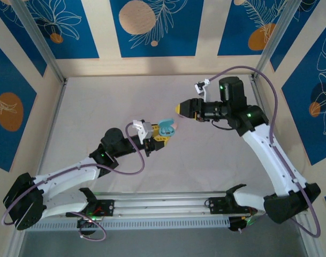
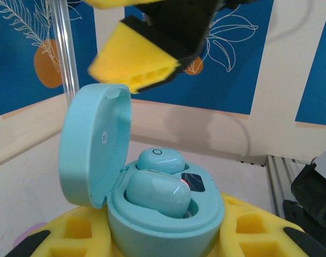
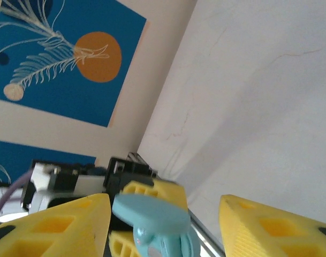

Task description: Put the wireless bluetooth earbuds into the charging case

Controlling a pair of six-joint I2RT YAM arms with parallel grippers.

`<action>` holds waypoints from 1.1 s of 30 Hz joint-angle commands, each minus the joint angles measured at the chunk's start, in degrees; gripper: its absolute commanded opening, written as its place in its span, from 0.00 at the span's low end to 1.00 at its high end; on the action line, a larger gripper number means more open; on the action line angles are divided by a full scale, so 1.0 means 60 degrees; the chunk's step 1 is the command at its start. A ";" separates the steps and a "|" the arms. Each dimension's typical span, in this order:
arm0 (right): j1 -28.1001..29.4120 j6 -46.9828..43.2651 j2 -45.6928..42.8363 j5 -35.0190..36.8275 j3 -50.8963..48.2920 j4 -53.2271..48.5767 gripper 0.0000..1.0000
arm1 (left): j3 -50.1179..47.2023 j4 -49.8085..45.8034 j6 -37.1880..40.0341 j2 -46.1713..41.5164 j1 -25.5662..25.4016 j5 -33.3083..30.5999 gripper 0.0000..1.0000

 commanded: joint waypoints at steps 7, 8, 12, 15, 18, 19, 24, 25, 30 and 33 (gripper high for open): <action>0.0621 -0.0309 0.1094 -0.0257 0.0583 -0.1088 0.59 | 0.0398 0.0371 0.0058 0.0043 -0.0104 0.0201 0.32; 0.0664 -0.0447 0.1124 -0.0395 0.0573 -0.1219 0.58 | 0.0393 0.0421 0.0046 0.0054 -0.0111 0.0175 0.32; 0.0780 -0.0828 0.0930 -0.1141 0.0255 -0.1362 0.56 | 0.0409 0.0517 -0.0031 0.0058 -0.0105 0.0014 0.32; 0.0784 -0.0768 0.0540 -0.1335 -0.0292 -0.1085 0.55 | 0.0408 0.0518 -0.0031 0.0007 -0.0103 -0.0079 0.33; 0.0784 -0.0594 0.0266 -0.1826 -0.0800 -0.0631 0.55 | 0.0437 0.0504 -0.0060 -0.0015 -0.0103 -0.0067 0.33; 0.0777 -0.0535 0.0220 -0.1930 -0.0910 -0.0519 0.55 | 0.0454 0.0504 -0.0060 -0.0001 -0.0096 -0.0042 0.33; 0.0747 -0.0207 0.0152 -0.2620 -0.1352 0.0004 0.55 | 0.0516 0.0562 -0.0130 0.0042 -0.0107 0.0009 0.33; 0.0740 -0.0139 0.0152 -0.2810 -0.1447 0.0142 0.55 | 0.0510 0.0598 -0.0159 0.0052 -0.0107 0.0017 0.33; 0.0639 0.0366 0.0137 -0.3740 -0.1973 0.0957 0.55 | 0.0493 0.0723 -0.0265 0.0050 -0.0103 0.0066 0.34; 0.0609 0.0811 0.0119 -0.4095 -0.2257 0.1561 0.54 | 0.0512 0.0734 -0.0280 0.0070 -0.0110 0.0098 0.34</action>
